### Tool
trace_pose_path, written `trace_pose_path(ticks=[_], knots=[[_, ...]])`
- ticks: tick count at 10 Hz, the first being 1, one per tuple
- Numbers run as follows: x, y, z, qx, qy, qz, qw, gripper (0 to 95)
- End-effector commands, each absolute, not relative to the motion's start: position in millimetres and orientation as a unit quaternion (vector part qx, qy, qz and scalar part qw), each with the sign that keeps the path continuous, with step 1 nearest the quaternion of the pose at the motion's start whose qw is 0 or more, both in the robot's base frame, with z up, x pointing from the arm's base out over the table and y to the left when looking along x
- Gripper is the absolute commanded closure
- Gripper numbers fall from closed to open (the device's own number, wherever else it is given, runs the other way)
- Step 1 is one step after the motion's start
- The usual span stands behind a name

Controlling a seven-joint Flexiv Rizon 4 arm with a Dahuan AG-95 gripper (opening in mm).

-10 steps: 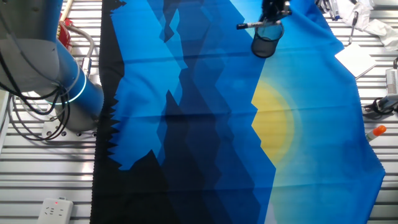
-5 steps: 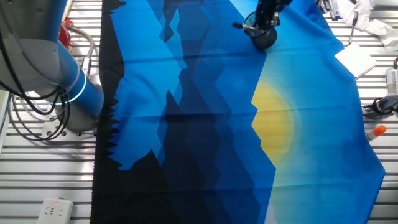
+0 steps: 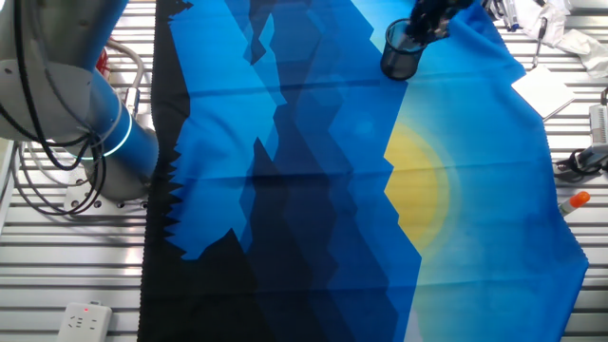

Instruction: Put the pen into the pen holder

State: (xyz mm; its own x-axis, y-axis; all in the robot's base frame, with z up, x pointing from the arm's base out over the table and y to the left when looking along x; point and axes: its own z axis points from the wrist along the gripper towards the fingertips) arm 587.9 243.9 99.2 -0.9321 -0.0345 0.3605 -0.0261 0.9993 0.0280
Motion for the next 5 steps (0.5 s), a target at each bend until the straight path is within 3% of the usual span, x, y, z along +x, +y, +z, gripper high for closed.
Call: trace_pose_path(ticks=[1,2,3,4,5], knots=[[612.3,247.2,123.2,0.051,-0.986,-0.034,0.153,19.0],[623.2,249.6,143.0,0.055,-0.986,-0.033,0.155,38.0],[630.2,252.8,164.4,0.056,-0.984,-0.030,0.165,38.0],[630.5,255.8,177.6,0.060,-0.984,-0.026,0.165,76.0],[628.7,257.5,183.7,0.061,-0.984,-0.024,0.164,76.0]])
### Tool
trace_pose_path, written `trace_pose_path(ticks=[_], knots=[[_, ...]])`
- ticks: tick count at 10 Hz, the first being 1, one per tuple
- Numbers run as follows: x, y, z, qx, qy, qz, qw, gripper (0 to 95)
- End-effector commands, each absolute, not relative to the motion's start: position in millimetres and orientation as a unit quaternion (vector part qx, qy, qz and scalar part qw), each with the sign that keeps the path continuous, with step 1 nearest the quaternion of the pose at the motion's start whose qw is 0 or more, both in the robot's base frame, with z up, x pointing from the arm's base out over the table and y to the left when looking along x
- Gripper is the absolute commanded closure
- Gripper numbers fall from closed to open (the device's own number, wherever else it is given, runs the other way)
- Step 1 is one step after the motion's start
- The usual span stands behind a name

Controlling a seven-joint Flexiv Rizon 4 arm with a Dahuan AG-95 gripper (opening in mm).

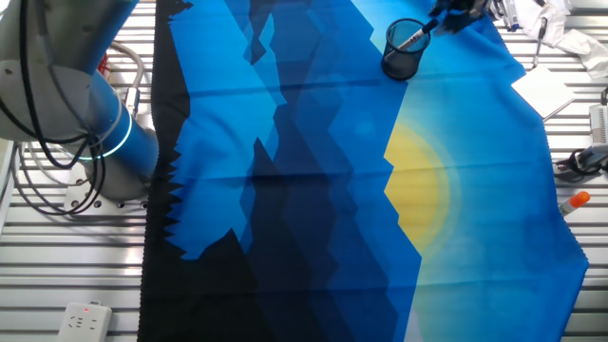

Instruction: Put the pen into the pen holder

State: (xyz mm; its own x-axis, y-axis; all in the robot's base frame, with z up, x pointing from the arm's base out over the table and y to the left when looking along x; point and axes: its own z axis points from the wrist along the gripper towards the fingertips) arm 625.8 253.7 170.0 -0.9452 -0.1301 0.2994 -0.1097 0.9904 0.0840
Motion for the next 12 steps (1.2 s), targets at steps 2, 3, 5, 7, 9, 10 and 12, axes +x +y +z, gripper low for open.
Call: trace_pose_path(ticks=[2,3,5,7,9,10,12], knots=[[624.3,255.6,189.1,0.058,-0.987,-0.023,0.149,95.0],[621.7,251.9,191.5,0.063,-0.987,-0.023,0.145,95.0],[604.1,229.8,204.1,0.065,-0.989,0.010,0.133,95.0],[592.2,215.5,209.2,0.071,-0.990,0.064,0.099,95.0],[592.7,215.4,208.6,0.070,-0.992,0.063,0.085,95.0],[593.8,216.2,208.9,0.056,-0.993,0.064,0.080,95.0],[595.6,217.5,208.1,-0.019,-0.994,0.070,0.077,95.0]])
